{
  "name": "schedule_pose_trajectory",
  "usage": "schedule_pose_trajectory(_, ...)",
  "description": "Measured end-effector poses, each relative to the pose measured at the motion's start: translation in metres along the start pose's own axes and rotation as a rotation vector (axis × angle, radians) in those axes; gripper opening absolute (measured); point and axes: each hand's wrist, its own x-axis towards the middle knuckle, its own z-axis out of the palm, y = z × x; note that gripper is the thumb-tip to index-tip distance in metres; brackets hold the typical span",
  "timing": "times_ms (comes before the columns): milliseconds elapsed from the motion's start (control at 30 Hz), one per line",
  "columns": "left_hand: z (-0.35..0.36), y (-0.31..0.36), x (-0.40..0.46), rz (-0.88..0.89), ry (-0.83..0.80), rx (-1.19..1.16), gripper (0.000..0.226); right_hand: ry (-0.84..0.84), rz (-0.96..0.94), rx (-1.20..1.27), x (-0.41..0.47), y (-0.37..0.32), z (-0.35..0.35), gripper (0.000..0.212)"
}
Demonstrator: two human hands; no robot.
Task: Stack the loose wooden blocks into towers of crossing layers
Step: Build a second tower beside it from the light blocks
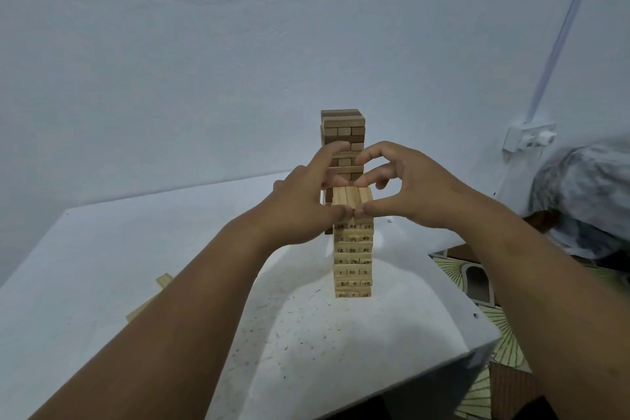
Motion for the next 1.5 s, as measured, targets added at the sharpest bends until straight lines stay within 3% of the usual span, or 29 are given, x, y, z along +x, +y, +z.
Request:
schedule_pose_trajectory(300,0.008,-0.008,0.0,-0.022,0.007,-0.008,0.084,-0.029,0.015,0.001,0.002,0.005,0.004,0.07)
schedule_pose_trajectory(500,0.004,-0.012,-0.004,-0.017,0.033,-0.037,0.097,-0.04,0.02,0.029,0.001,0.006,0.001,0.092)
schedule_pose_trajectory(800,0.008,-0.018,-0.004,-0.069,0.052,-0.112,0.085,-0.032,0.029,-0.004,-0.002,0.011,-0.001,0.071)
schedule_pose_trajectory(1267,0.005,-0.014,-0.006,-0.072,0.046,-0.092,0.084,-0.048,0.046,0.028,-0.003,0.01,0.0,0.068)
schedule_pose_trajectory(1500,-0.012,-0.016,-0.025,-0.067,0.131,-0.136,0.073,0.142,-0.019,0.015,-0.013,-0.007,0.009,0.054)
